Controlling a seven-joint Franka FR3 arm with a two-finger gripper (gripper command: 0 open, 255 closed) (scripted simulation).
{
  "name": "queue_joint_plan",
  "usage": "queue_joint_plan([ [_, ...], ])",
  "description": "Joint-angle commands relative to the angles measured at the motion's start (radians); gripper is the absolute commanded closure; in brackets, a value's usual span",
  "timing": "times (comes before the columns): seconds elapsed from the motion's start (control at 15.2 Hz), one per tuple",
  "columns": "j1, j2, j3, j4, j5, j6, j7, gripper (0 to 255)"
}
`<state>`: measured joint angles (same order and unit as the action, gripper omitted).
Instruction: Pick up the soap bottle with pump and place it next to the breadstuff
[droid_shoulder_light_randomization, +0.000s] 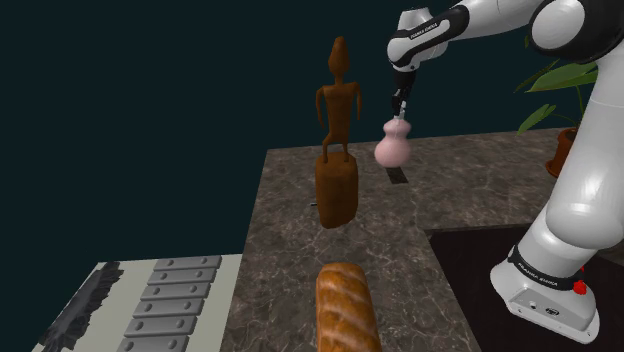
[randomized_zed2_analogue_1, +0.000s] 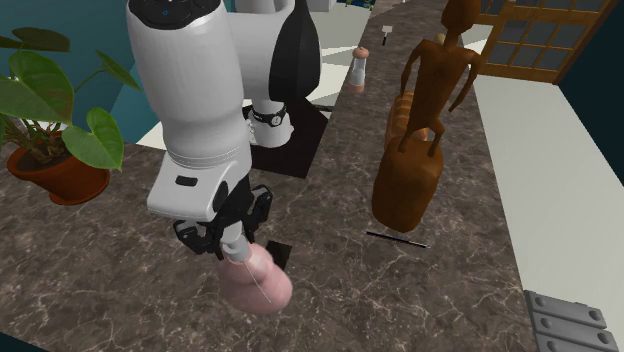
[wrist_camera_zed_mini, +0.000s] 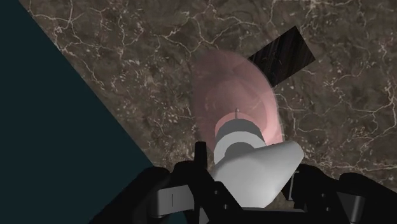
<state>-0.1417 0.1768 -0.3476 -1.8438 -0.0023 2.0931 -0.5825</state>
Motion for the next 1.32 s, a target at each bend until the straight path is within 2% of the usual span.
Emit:
queue_joint_plan([
  [0.0, 0.0, 0.0, 0.0, 0.0, 0.0, 0.0, 0.0, 255],
  [0.46, 0.0, 0.0, 0.0, 0.0, 0.0, 0.0, 0.0, 255],
  [1.25, 0.002, -0.032, -0.002, 0.123, -0.011, -0.153, 0.001, 255],
])
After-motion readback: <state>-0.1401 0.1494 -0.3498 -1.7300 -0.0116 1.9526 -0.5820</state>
